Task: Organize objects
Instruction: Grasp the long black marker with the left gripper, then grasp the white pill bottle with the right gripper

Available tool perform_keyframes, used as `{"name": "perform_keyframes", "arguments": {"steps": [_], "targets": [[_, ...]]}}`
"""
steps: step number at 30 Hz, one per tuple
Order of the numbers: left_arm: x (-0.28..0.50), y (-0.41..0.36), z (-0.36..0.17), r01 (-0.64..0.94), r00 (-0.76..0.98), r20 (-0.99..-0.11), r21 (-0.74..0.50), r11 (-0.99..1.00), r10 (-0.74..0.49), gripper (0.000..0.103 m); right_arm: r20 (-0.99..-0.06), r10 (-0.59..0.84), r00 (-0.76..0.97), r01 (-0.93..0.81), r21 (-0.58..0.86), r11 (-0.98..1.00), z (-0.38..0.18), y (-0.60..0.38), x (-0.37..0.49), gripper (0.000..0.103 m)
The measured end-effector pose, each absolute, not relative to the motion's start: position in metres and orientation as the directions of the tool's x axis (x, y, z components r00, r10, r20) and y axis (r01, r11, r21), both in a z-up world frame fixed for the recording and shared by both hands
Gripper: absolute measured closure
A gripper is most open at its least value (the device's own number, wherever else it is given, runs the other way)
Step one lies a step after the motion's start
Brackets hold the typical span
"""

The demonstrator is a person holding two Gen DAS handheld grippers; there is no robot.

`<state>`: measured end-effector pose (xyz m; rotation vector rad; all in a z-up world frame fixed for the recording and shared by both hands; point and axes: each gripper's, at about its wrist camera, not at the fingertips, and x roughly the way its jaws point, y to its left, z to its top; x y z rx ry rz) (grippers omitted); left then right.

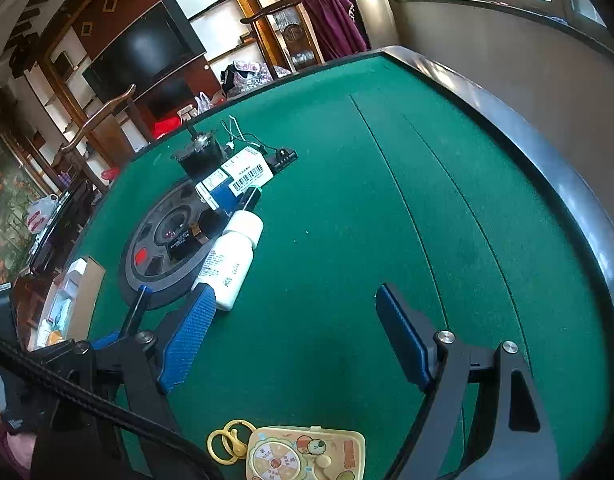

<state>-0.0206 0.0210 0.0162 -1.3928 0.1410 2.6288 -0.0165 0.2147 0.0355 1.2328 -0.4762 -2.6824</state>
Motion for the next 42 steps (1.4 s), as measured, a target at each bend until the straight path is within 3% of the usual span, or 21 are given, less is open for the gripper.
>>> {"name": "perform_keyframes", "arguments": {"steps": [6,16,24,29,31,33,41,42], "targets": [[-0.006,0.01,0.025,-0.19,-0.554,-0.808,-0.11,-0.976,0.199,0.092,-0.714,-0.281,-0.641,-0.016,0.379,-0.925,0.03,0.223,-0.017,0.021],[0.058,-0.034,0.072,-0.227,-0.62,-0.691,-0.296,-0.928,0.371,0.091,-0.716,-0.43,-0.55,0.015,0.507,-0.862,0.038,0.204,-0.03,0.021],[0.086,-0.073,0.077,-0.208,-0.651,-0.652,-0.339,-0.918,0.388,0.091,-0.821,-0.282,-0.496,-0.035,0.343,-0.939,0.042,0.163,-0.066,0.022],[0.09,-0.101,0.075,-0.16,-0.672,-0.642,-0.361,-0.919,0.369,0.091,-0.88,-0.189,-0.437,-0.059,0.238,-0.969,0.031,0.147,-0.08,0.042],[0.092,-0.111,0.073,-0.147,-0.676,-0.639,-0.369,-0.918,0.366,0.091,-0.894,-0.152,-0.421,-0.071,0.2,-0.977,0.026,0.142,-0.084,0.045],[0.095,-0.118,0.07,-0.137,-0.68,-0.639,-0.372,-0.918,0.36,0.091,-0.904,-0.127,-0.409,-0.087,0.177,-0.98,0.022,0.14,-0.088,0.057],[0.1,-0.133,0.062,-0.11,-0.68,-0.643,-0.384,-0.917,0.351,0.091,-0.918,-0.051,-0.394,-0.084,0.091,-0.992,0.023,0.131,-0.098,0.059],[0.101,-0.135,0.061,-0.105,-0.682,-0.643,-0.386,-0.916,0.349,0.091,-0.916,-0.042,-0.398,-0.077,0.08,-0.994,0.023,0.13,-0.096,0.063]]}}
